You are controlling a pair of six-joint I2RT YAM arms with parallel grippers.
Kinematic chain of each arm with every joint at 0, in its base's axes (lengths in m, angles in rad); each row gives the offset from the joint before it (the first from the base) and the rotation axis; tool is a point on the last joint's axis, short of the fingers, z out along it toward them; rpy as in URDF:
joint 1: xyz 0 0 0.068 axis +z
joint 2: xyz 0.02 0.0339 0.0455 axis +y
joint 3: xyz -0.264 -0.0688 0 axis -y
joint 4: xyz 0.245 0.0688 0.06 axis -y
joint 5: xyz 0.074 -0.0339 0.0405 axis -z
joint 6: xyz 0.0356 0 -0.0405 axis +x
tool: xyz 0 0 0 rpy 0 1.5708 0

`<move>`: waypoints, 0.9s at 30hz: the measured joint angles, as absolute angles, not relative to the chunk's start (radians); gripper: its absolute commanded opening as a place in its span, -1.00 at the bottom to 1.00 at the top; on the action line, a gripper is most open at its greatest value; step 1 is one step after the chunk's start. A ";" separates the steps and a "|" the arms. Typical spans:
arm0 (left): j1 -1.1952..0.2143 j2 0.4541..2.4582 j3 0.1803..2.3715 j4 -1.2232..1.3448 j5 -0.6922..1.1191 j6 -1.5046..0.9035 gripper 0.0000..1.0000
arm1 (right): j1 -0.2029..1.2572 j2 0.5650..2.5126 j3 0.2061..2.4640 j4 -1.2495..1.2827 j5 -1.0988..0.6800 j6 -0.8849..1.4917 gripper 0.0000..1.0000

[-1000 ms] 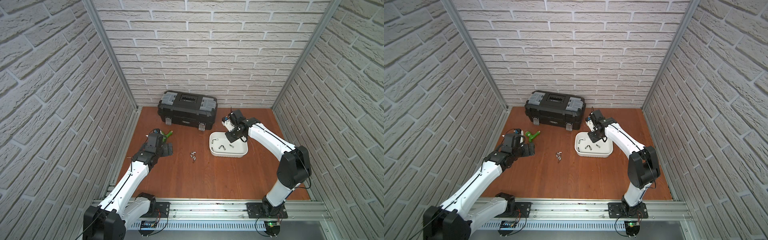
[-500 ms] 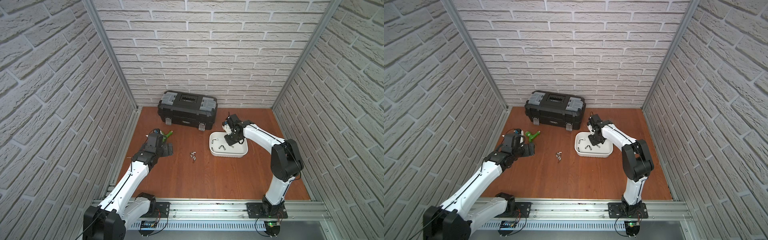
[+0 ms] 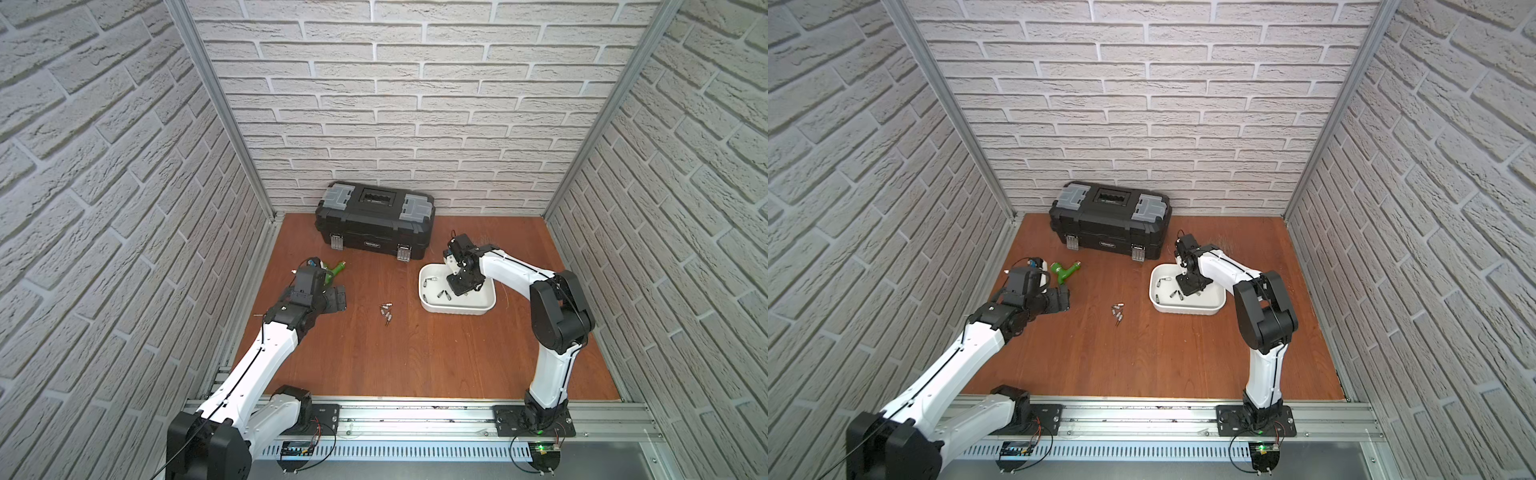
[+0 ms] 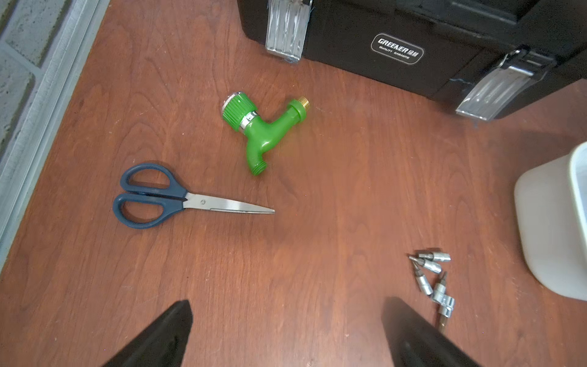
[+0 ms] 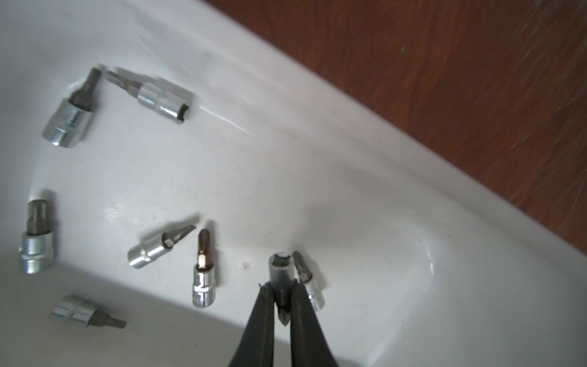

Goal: Put the bit on the desktop into the storage box
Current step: Place the screwdriver bit in the storage box.

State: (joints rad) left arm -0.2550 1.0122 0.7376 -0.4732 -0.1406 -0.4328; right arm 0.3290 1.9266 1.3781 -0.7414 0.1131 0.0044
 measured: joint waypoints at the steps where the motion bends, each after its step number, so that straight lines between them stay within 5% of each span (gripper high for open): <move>1: -0.255 1.012 0.738 -0.473 -0.141 -0.435 0.96 | 0.329 1.927 1.376 -0.739 0.113 0.004 -0.92; 6: -0.255 1.012 0.738 -0.473 -0.140 -0.442 0.96 | 0.329 1.927 1.373 -0.736 0.112 0.004 -0.81; 17: -0.255 1.012 0.738 -0.473 -0.140 -0.445 0.96 | 0.329 1.926 1.372 -0.737 0.113 0.011 -0.21; 27: -0.255 1.012 0.738 -0.473 -0.140 -0.447 0.96 | 0.336 1.839 1.369 -0.754 0.111 0.009 -0.01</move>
